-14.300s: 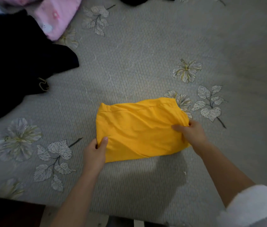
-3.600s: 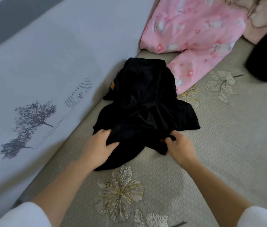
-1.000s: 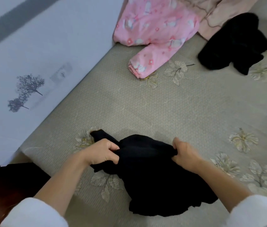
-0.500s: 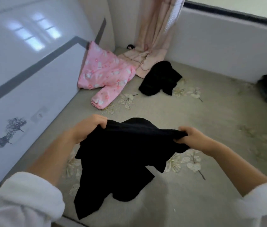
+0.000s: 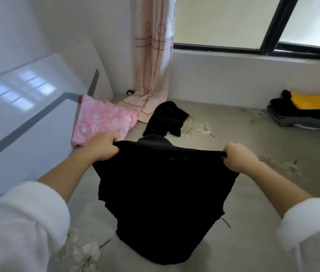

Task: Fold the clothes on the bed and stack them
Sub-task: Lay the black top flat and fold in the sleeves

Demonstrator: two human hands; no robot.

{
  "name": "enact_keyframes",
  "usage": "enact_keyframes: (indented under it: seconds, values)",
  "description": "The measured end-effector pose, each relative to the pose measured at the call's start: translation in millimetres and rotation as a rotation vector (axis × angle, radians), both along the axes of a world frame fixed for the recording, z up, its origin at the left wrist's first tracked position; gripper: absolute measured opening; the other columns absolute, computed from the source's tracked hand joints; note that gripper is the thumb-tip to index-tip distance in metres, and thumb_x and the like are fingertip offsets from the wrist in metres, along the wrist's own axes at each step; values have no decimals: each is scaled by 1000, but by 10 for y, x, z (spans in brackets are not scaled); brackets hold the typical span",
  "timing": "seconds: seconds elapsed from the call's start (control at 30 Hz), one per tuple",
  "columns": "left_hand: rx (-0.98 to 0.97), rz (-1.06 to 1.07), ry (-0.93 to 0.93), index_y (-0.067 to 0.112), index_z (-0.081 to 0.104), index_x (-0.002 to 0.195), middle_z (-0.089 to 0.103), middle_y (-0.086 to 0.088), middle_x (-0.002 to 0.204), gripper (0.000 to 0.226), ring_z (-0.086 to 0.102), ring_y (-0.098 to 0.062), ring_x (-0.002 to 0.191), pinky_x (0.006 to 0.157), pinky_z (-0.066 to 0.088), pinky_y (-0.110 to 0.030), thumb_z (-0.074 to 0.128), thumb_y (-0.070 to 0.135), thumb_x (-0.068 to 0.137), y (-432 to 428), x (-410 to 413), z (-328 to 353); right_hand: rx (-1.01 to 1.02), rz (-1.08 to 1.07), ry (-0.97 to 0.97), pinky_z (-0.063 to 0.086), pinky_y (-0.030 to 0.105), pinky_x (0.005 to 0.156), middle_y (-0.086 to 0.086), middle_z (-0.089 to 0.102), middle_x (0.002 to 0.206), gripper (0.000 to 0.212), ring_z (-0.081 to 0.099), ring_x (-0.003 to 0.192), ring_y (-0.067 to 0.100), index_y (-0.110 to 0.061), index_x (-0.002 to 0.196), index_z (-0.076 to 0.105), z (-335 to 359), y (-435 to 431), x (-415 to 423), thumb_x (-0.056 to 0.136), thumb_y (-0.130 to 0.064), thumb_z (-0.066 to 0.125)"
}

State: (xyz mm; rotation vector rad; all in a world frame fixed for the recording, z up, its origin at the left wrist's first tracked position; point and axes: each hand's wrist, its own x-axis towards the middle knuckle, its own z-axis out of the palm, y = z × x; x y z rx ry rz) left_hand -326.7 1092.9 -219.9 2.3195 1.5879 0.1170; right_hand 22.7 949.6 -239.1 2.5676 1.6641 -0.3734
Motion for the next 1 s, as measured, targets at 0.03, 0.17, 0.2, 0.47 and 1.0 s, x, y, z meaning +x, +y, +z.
enact_keyframes:
  seconds: [0.03, 0.17, 0.2, 0.47, 1.0]
  values:
    - [73, 49, 38, 12, 45, 62, 50, -5, 64, 19, 47, -24, 64, 56, 33, -30, 55, 11, 78, 34, 102, -23, 36, -39, -51, 41, 28, 57, 7, 55, 71, 11, 58, 71, 30, -6, 84, 58, -27, 37, 37, 87, -13, 50]
    - [284, 151, 96, 9, 60, 91, 62, -13, 92, 16, 53, -29, 79, 65, 38, -33, 47, 20, 90, 272, 404, 7, 271, -336, 202, 43, 29, 55, 11, 59, 71, 20, 56, 63, 27, -6, 85, 60, 46, 241, 205, 90, -16, 44]
    - [307, 173, 68, 7, 62, 100, 64, -17, 100, 23, 57, -33, 86, 69, 41, -34, 46, 22, 92, 356, 472, 29, 338, -451, 417, 44, 28, 51, 13, 60, 65, 22, 57, 56, 27, -5, 84, 59, 102, 294, 243, 92, -16, 43]
    - [-30, 300, -1000, 18, 64, 112, 68, -11, 101, 39, 70, -27, 65, 45, 54, -25, 37, 2, 88, 720, 930, -18, 904, -415, 694, 41, 31, 66, 8, 70, 90, 28, 59, 75, 19, -22, 98, 72, 239, 222, 397, 95, -13, 46]
    - [-354, 159, -431, 13, 56, 130, 29, -8, 154, 54, 34, -27, 138, 96, 34, -25, 42, -17, 88, -666, 115, -2596, 226, -241, 344, 25, 46, 115, -3, 25, 156, 37, 2, 148, 17, -27, 134, 55, -2204, -1213, 116, 99, -19, 49]
